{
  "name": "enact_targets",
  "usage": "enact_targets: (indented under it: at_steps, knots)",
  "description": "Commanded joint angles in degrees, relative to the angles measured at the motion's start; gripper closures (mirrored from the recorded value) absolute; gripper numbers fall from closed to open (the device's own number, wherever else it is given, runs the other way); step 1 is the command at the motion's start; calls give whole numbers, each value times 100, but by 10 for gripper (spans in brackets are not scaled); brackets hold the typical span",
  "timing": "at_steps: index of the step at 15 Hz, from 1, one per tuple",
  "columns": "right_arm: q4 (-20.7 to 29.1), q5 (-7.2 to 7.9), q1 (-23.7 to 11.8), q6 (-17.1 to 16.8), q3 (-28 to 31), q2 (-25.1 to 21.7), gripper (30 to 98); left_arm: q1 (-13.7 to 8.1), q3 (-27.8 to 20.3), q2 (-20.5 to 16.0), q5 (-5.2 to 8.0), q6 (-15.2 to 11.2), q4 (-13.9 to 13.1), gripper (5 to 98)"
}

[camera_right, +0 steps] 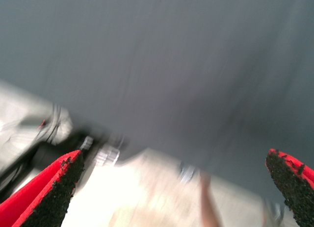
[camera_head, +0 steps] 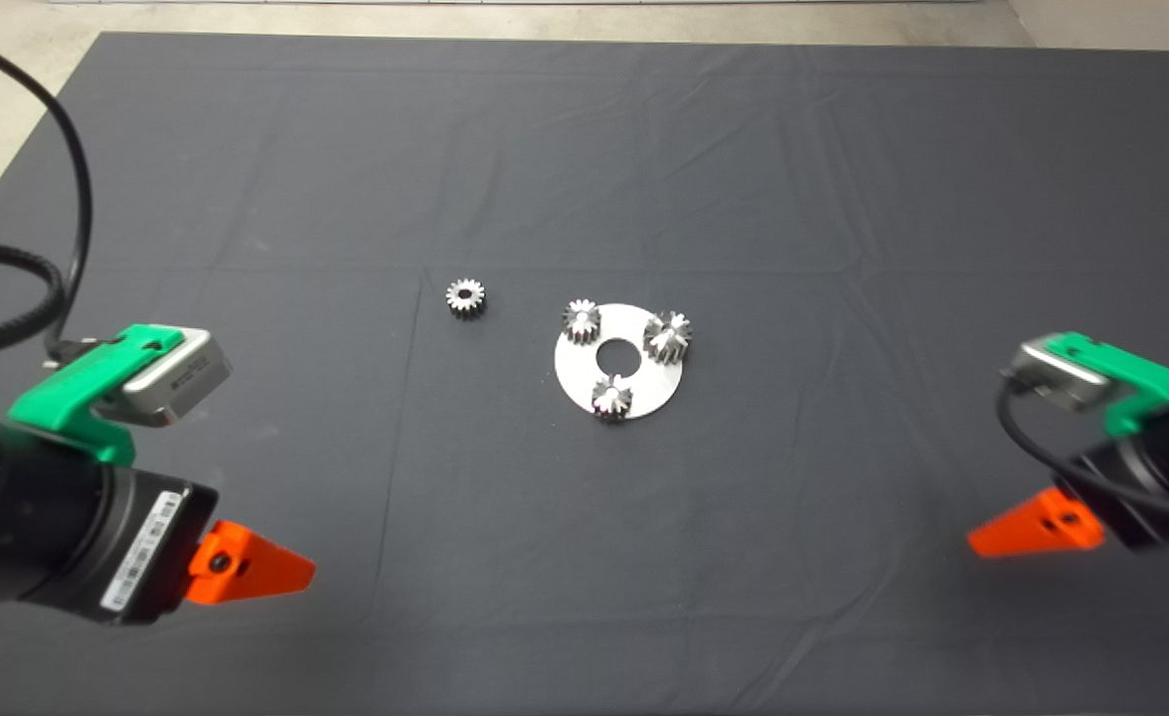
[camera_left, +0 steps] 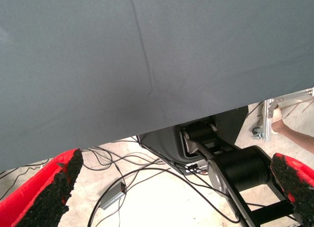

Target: Remove an incorrectly installed larger gear and replace it with the correct smaller gear

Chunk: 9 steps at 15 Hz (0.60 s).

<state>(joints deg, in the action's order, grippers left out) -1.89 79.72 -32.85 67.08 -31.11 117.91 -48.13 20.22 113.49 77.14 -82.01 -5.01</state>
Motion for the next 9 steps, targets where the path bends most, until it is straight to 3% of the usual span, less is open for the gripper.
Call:
enact_targets:
  at_steps: [1, 5, 7, 9]
  knots:
    - [-1049, -18, 287, -222, -586, 1080, 306, -57, -56, 21, 38, -26, -105, 54]
    - [-2013, -2, 546, -284, -925, 1920, 306, -57, -64, 21, 64, -24, -105, 54]
    - [-2499, 125, 782, -301, -1123, 2103, 306, -57, -64, 21, 64, -17, -112, 54]
    - [-2972, 132, 950, -292, -1153, 2127, 306, -57, -73, 21, 64, -26, -110, 54]
